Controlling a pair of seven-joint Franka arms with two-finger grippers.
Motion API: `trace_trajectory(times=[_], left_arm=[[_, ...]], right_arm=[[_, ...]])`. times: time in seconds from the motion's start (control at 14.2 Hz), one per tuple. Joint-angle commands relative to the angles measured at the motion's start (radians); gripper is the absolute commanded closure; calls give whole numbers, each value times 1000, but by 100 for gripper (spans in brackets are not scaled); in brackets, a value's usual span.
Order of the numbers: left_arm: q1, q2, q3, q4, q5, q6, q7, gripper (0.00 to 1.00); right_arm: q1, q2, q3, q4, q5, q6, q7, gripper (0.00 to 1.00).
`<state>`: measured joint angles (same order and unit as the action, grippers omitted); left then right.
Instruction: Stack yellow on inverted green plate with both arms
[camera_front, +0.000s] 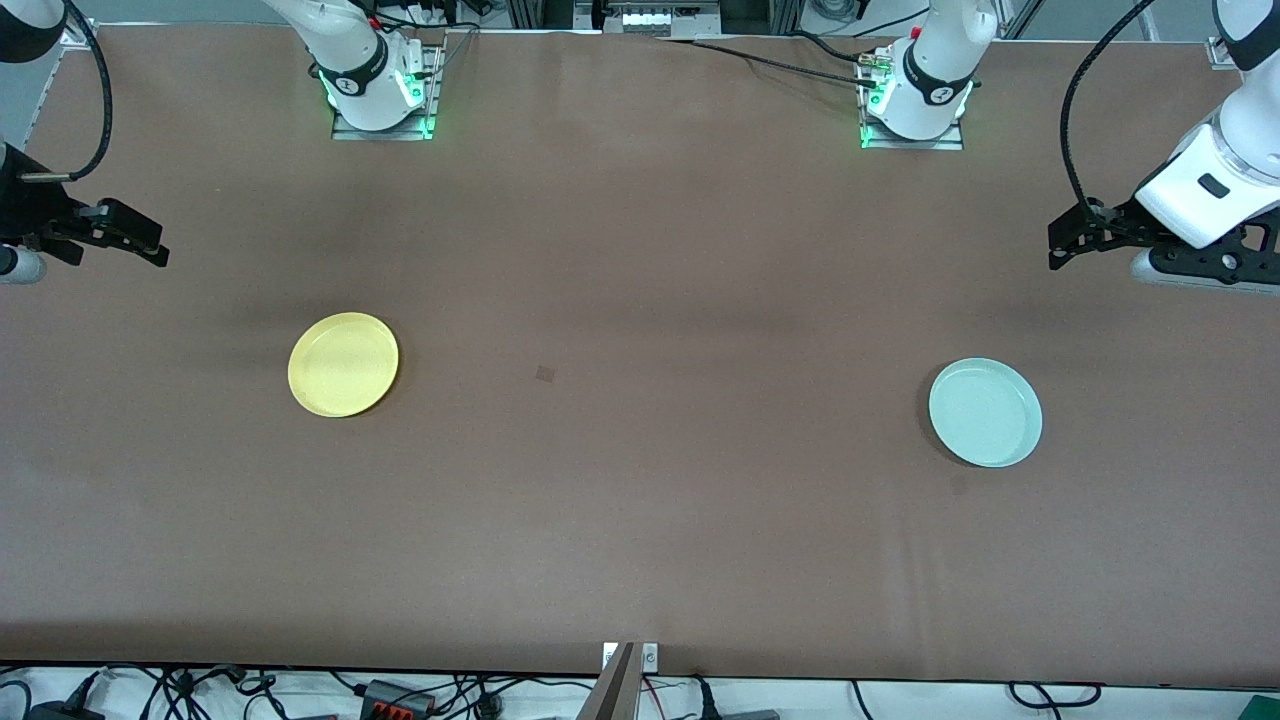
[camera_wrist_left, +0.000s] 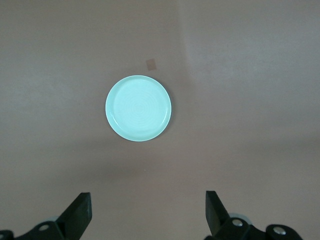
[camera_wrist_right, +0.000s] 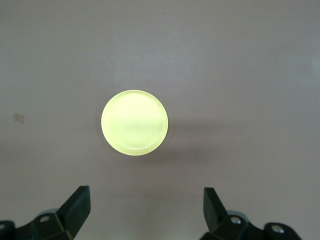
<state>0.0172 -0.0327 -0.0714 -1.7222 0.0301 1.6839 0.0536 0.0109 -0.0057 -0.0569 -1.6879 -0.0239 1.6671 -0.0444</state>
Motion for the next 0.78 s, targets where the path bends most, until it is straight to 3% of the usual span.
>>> trace_trajectory(times=[0.0, 0.71], left_arm=[[0, 7, -1, 21, -9, -16, 22, 0], [-2, 7, -1, 21, -9, -18, 22, 0]], right_arm=[[-8, -8, 2, -9, 12, 0, 1, 0], [-5, 1, 2, -12, 13, 6, 1, 0]])
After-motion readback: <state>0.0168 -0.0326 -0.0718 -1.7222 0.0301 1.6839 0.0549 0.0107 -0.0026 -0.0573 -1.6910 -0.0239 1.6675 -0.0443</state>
